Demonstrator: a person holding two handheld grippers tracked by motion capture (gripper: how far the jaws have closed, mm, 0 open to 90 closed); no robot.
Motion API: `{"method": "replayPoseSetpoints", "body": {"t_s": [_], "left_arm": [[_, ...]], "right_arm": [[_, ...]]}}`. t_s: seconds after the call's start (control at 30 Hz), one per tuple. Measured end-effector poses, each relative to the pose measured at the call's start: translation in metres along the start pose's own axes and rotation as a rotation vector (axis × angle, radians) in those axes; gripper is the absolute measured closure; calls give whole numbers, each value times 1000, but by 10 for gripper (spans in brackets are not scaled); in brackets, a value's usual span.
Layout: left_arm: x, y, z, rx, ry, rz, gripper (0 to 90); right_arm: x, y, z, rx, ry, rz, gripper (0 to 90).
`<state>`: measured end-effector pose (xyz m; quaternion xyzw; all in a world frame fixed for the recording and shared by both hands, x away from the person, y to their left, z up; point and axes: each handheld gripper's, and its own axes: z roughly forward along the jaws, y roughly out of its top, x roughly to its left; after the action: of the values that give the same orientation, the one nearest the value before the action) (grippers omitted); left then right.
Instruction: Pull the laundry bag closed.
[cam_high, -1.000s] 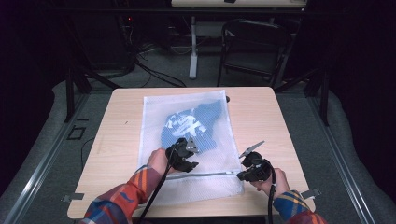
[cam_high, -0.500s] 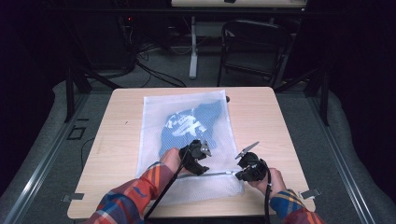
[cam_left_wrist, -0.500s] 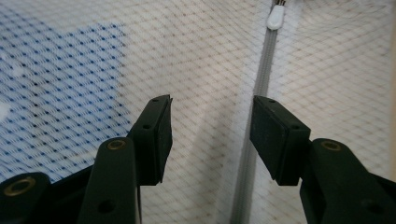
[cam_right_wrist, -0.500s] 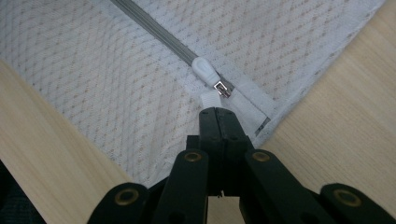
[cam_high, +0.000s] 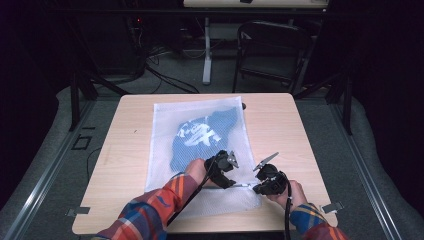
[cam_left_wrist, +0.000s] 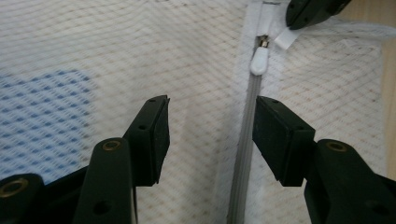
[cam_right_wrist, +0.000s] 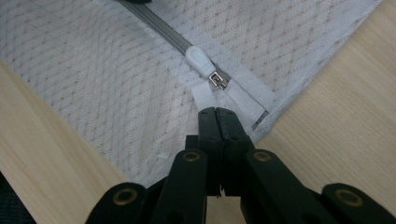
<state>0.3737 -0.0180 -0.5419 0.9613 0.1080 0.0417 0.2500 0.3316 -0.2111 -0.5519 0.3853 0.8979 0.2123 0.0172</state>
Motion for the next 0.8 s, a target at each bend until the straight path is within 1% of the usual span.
{"method": "replayPoseSetpoints", "body": {"t_s": [0.03,0.07,0.13,0.2,0.23,0.3,0.33,0.37,0.4,0.47,0.57,0.6,0.63,0.67,0.7,0.73,0.77,0.8], "left_arm": [[-2,3,4,4,-9,6,456],[-2,3,4,4,-9,6,455],[-4,8,8,7,-13,10,463],[-5,9,11,8,-10,12,474],[-6,10,15,23,-5,17,473],[-7,11,17,25,0,17,474],[-8,11,21,49,-17,15,478],[-8,11,21,49,-17,15,475],[-7,11,22,36,-29,-3,475],[-4,9,23,31,-41,-18,466],[-3,8,23,25,-51,-27,462],[-3,9,23,24,-57,-25,491],[-3,10,23,26,-49,-22,491],[-6,11,22,19,-50,-12,533],[-6,11,22,19,-50,-12,536],[-11,14,24,-4,-38,-8,565],[-12,14,25,-11,-56,-1,570],[-12,14,25,-11,-56,-1,571]], "right_arm": [[-1,0,1,15,8,-10,900],[-1,-1,2,-4,11,0,900],[-3,-1,1,7,15,-8,900],[-4,-2,0,6,21,-1,900],[-4,-2,0,7,22,-1,900],[-4,-2,1,2,21,-4,900],[-4,-2,0,6,19,-8,900],[-4,-2,0,6,19,-8,900],[-4,-2,0,5,15,3,900],[-4,-2,0,6,22,9,900],[-4,-3,1,-4,32,16,900],[-4,-4,1,-15,28,21,900],[-4,-4,1,-15,28,21,900],[-4,-4,1,-11,22,1,900],[-4,-4,0,-9,27,5,900],[-5,-4,0,-8,26,-4,900],[-5,-4,0,-11,27,-4,900],[-5,-5,0,-12,26,-6,900]]}}
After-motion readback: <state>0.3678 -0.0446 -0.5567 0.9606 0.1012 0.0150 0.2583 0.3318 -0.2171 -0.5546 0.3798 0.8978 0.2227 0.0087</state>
